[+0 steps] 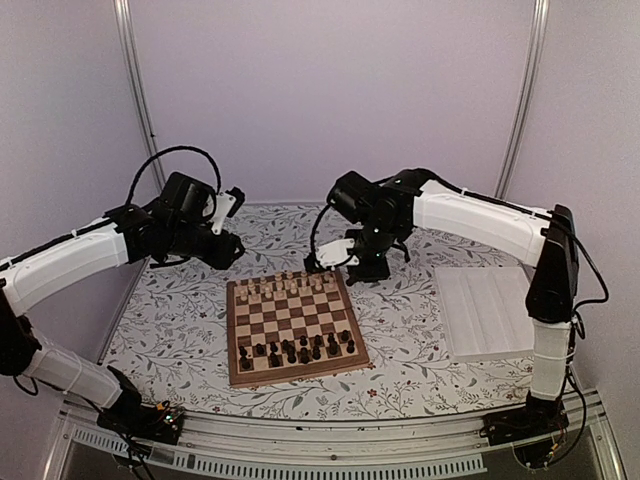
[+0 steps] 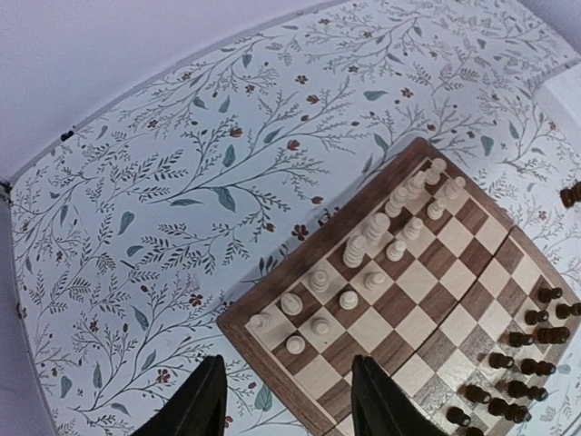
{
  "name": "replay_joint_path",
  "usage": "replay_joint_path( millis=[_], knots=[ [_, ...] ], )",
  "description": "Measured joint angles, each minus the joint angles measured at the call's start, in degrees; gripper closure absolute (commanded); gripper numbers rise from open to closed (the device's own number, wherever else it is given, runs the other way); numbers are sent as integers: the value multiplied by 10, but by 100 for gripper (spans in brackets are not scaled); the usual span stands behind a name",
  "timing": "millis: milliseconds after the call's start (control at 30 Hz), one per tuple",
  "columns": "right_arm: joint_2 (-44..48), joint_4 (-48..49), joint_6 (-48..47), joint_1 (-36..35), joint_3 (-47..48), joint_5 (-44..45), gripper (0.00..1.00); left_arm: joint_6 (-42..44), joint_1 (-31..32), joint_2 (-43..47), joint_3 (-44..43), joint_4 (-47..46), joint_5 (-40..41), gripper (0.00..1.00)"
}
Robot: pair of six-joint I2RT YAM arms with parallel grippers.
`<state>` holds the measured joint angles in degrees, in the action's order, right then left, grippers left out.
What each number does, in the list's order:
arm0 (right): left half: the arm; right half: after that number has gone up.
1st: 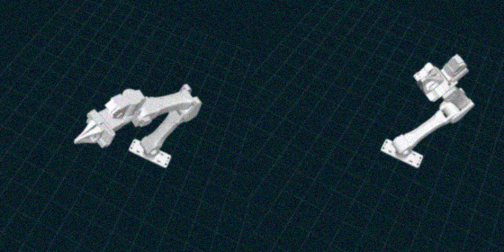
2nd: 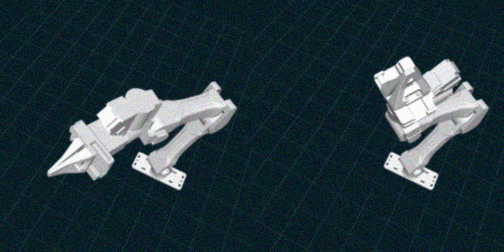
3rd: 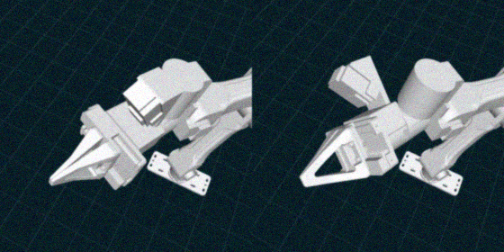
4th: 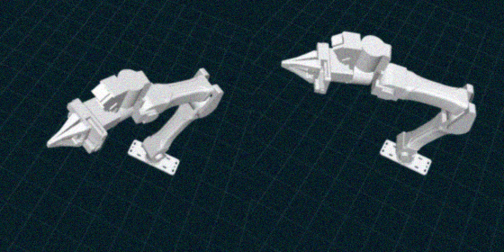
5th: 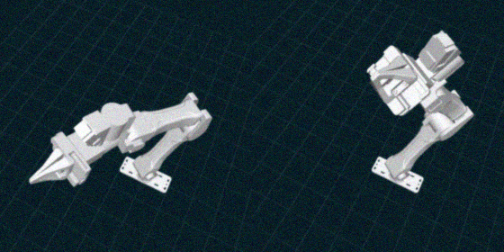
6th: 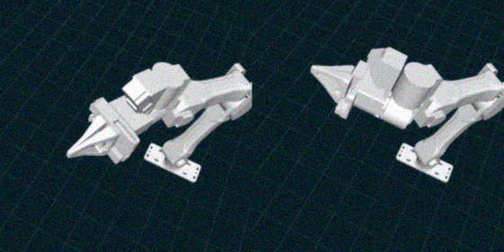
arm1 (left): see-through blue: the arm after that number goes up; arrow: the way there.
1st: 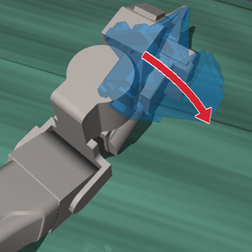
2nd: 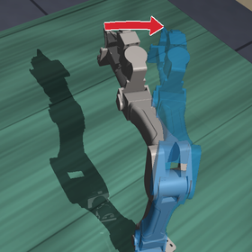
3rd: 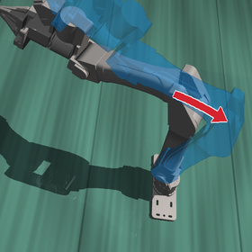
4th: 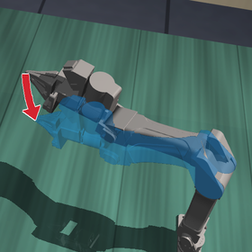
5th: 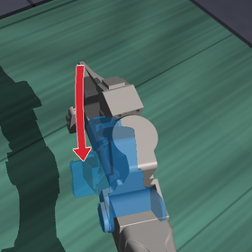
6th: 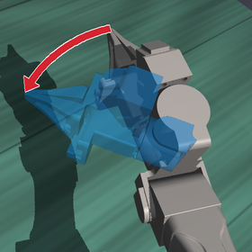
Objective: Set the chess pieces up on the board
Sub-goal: Place the chess piece on the chessboard.
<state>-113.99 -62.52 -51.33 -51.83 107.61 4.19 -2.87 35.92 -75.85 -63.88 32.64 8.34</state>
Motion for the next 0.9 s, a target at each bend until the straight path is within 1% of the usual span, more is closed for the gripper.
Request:
replay_joint_path(
  millis=[100,200,333,467,633,700,833,900],
  knots=[
    [-43,-20,-17,-19,40,16,100,0,-44,26,40,-50,-20,50],
    [-80,-40,-30,-38,77,18,100,-1,-67,49,68,-78,-37,50],
    [-111,-53,-41,-55,102,17,100,-1,-70,57,74,-99,-55,50],
    [-151,-65,-45,-67,136,15,100,-3,-70,57,74,-108,-70,53],
    [-184,-65,-45,-73,147,15,100,-3,-70,57,74,-110,-98,54],
    [-192,-65,-44,-74,147,15,95,-3,-70,57,74,-110,-104,55],
    [-197,-65,-42,-74,147,15,77,-3,-70,57,74,-110,-113,55],
    [-197,-64,-37,-74,147,15,71,-3,-70,56,74,-110,-115,55]
  ],
)
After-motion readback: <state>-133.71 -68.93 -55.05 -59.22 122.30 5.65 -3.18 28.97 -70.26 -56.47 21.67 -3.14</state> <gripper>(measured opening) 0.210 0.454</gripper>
